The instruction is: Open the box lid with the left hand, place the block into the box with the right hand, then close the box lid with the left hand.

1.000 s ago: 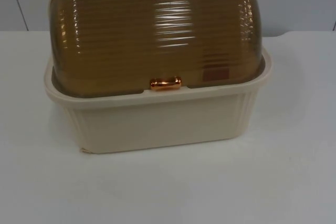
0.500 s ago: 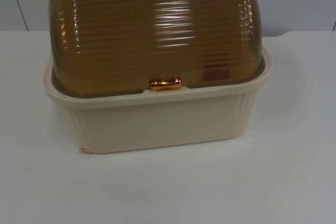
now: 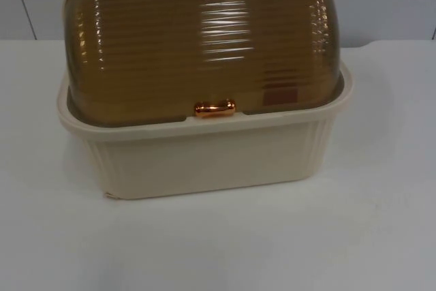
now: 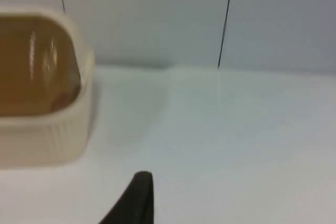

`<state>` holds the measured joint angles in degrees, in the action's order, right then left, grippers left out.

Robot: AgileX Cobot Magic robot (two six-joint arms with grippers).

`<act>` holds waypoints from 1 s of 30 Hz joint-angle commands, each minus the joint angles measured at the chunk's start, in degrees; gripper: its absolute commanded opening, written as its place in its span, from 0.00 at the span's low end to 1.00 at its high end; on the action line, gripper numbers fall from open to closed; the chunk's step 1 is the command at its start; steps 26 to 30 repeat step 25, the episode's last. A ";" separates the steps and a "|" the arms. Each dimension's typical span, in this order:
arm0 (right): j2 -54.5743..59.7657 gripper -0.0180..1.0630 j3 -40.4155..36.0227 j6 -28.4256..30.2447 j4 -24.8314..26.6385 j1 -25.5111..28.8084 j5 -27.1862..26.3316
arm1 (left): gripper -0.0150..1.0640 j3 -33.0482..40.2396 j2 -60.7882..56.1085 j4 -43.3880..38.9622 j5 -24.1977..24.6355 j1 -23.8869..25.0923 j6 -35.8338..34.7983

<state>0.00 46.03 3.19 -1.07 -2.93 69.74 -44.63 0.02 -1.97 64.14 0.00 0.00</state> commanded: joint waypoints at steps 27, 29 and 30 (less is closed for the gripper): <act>0.00 0.98 -16.62 -2.89 -0.37 -0.12 -7.91 | 0.97 16.40 -0.02 -2.56 -2.48 0.00 -5.13; 0.00 0.98 -16.62 -2.89 -0.37 -0.12 -7.91 | 0.97 16.40 -0.02 -2.56 -2.48 0.00 -5.13; 0.00 0.98 -16.62 -2.89 -0.37 -0.12 -7.91 | 0.97 16.40 -0.02 -2.56 -2.48 0.00 -5.13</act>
